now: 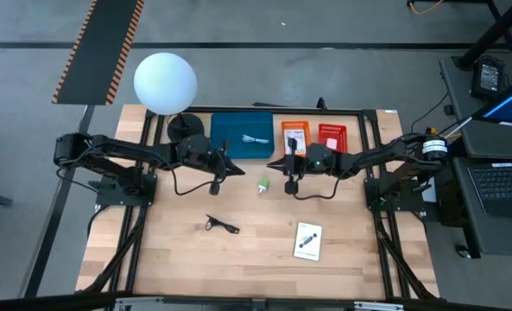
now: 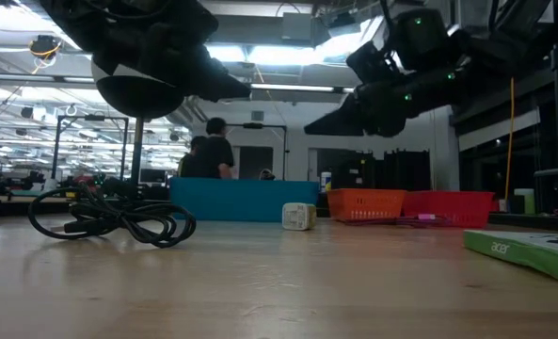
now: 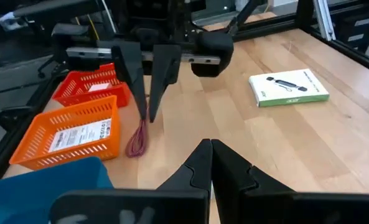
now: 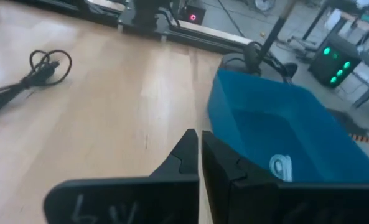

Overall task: Pick and place items into bin
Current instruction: Put the black charger cable into the blue bin

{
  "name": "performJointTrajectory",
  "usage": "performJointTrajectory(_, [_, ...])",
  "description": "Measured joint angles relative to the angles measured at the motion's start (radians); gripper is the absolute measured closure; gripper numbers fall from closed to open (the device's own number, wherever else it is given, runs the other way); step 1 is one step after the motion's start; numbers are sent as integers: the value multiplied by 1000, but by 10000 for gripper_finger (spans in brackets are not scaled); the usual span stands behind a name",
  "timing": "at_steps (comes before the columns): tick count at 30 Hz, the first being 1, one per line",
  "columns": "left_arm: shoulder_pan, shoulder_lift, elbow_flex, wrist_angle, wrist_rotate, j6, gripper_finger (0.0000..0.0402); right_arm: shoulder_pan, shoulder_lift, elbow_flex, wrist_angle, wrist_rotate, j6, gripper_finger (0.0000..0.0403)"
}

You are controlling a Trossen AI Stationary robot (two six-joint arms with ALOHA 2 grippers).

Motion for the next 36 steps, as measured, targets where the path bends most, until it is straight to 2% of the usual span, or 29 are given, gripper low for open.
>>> performJointTrajectory(5, [-18,1,0,-54,0,38,399,7,3,0,0,0,107,398])
performJointTrajectory(10, [-37,1,0,-58,0,37,401,43,2,0,-23,0,136,398])
performJointTrajectory(14, [-59,1,0,-58,0,7,398,94,1,27,-156,3,170,398])
performJointTrajectory(20, [-94,1,0,-62,0,-7,400,190,-1,106,-327,128,217,398])
performJointTrajectory(23, [-110,1,0,-62,0,-19,399,231,-1,154,-401,133,239,398])
performJointTrajectory(29, [-134,1,0,-60,1,-9,400,296,-1,276,-672,133,301,398])
performJointTrajectory(36, [-133,1,0,-59,-1,-7,395,353,-1,464,-1066,137,466,399])
